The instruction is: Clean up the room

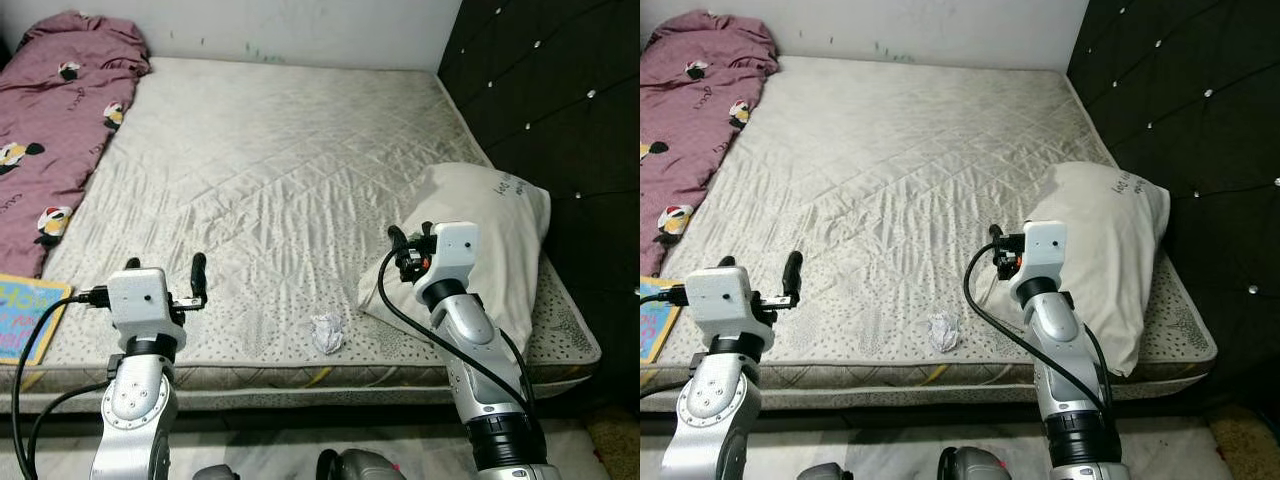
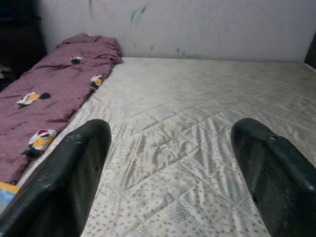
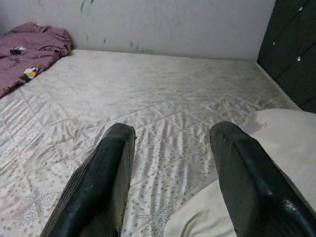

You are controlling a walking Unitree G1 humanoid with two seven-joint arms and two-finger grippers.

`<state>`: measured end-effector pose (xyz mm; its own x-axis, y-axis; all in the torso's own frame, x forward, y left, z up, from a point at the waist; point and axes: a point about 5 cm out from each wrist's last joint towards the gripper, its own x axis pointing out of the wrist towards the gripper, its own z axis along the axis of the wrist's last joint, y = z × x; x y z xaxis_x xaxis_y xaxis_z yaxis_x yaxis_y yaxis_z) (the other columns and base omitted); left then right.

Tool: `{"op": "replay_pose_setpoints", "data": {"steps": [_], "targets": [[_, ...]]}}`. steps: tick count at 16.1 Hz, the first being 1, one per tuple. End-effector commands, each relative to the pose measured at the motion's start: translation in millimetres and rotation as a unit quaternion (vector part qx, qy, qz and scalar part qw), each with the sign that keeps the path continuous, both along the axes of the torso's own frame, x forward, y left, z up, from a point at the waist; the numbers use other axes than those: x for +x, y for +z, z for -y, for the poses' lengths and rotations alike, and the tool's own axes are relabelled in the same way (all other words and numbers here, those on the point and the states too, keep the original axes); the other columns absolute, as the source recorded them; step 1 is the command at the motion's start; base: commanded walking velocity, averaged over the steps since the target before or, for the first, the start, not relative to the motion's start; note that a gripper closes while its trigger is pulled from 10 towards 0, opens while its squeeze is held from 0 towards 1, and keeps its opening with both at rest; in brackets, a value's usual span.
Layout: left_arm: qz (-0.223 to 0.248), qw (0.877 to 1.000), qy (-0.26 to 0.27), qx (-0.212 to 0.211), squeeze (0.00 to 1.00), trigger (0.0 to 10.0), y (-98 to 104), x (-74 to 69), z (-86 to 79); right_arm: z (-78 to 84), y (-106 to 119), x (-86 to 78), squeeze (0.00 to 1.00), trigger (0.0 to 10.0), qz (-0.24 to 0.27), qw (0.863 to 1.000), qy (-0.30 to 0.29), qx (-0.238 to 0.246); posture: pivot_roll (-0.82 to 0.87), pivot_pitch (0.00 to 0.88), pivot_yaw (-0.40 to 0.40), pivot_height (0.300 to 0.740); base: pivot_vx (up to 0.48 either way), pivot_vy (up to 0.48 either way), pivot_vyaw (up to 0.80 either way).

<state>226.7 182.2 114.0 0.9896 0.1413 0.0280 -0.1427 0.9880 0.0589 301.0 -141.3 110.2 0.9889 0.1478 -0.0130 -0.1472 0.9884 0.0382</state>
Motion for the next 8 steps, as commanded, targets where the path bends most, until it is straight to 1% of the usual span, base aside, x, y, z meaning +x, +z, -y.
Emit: {"op": "replay_pose_setpoints", "data": {"steps": [1,3,8], "targets": [[0.004,1.0,0.005,0.005,0.0,10.0,2.8,-0.2,-1.0,0.3,2.7,-0.3,0.0,10.0,0.003,1.0,0.002,0.001,0.02,0.097,-0.076,0.676,0.0,0.0,0.0],[0.004,1.0,0.006,0.006,0.0,10.0,2.9,-0.1,-1.0,-0.5,2.4,0.0,0.0,10.0,0.001,1.0,0.004,0.001,0.02,0.103,-0.078,0.646,0.0,0.0,0.0],[0.005,1.0,0.009,0.006,0.0,10.0,3.1,2.0,-1.4,-1.6,2.8,1.2,0.0,10.0,0.0,1.0,0.011,0.005,0.01,0.102,-0.078,0.596,0.0,0.0,0.0]]}}
